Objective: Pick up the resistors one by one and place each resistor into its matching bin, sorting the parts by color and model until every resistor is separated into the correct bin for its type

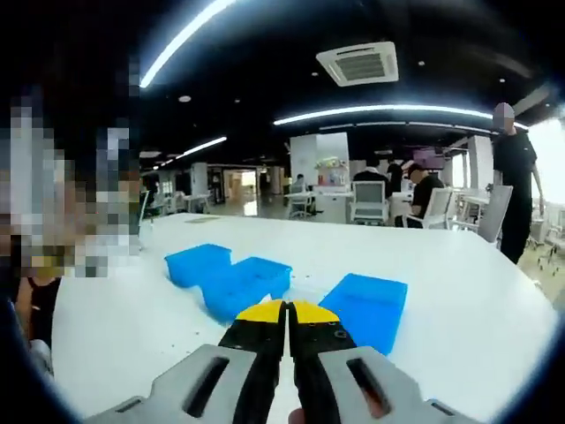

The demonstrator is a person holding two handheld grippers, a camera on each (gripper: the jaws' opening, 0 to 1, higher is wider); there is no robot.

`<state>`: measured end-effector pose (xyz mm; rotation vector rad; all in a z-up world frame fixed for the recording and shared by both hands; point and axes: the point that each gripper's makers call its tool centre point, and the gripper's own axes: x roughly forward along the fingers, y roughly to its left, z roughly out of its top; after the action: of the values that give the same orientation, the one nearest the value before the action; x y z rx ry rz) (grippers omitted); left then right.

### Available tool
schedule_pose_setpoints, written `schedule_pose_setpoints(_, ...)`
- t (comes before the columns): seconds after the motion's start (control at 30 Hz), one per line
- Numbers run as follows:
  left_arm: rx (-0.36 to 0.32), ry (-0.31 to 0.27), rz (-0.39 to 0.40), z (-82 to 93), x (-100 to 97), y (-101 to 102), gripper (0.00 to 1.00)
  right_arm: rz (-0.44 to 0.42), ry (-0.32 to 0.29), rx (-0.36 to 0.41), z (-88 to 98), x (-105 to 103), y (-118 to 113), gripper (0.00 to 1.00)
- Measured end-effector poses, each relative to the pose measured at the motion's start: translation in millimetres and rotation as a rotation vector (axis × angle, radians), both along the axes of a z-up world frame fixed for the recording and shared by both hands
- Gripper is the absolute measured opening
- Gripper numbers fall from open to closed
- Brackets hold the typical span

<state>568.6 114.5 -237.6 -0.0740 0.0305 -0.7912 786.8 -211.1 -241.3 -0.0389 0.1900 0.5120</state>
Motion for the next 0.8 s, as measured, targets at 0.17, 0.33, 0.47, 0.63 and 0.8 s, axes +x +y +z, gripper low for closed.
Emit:
schedule_pose_setpoints(0.17,-0.002,-0.004,0.0,1.5,-0.8,1,0.37,-0.078,0.047,-0.041,-20.3,28,-14,0.05)
schedule_pose_setpoints(0.33,-0.003,-0.006,-0.001,2.0,-1.5,1,0.37,-0.161,0.089,-0.039,-36.9,56,-36,0.05)
schedule_pose_setpoints(0.47,-0.003,-0.008,0.002,2.7,-1.8,2,0.37,-0.178,0.089,-0.024,-39.0,61,-38,0.05)
schedule_pose_setpoints(0.63,-0.004,-0.008,0.002,2.2,-2.3,2,0.37,-0.171,0.105,-0.007,-41.3,61,-31,0.47)
schedule_pose_setpoints(0.8,-0.004,-0.006,-0.003,1.6,-2.2,0,0.37,-0.173,0.079,0.018,-35.1,58,-31,0.65)
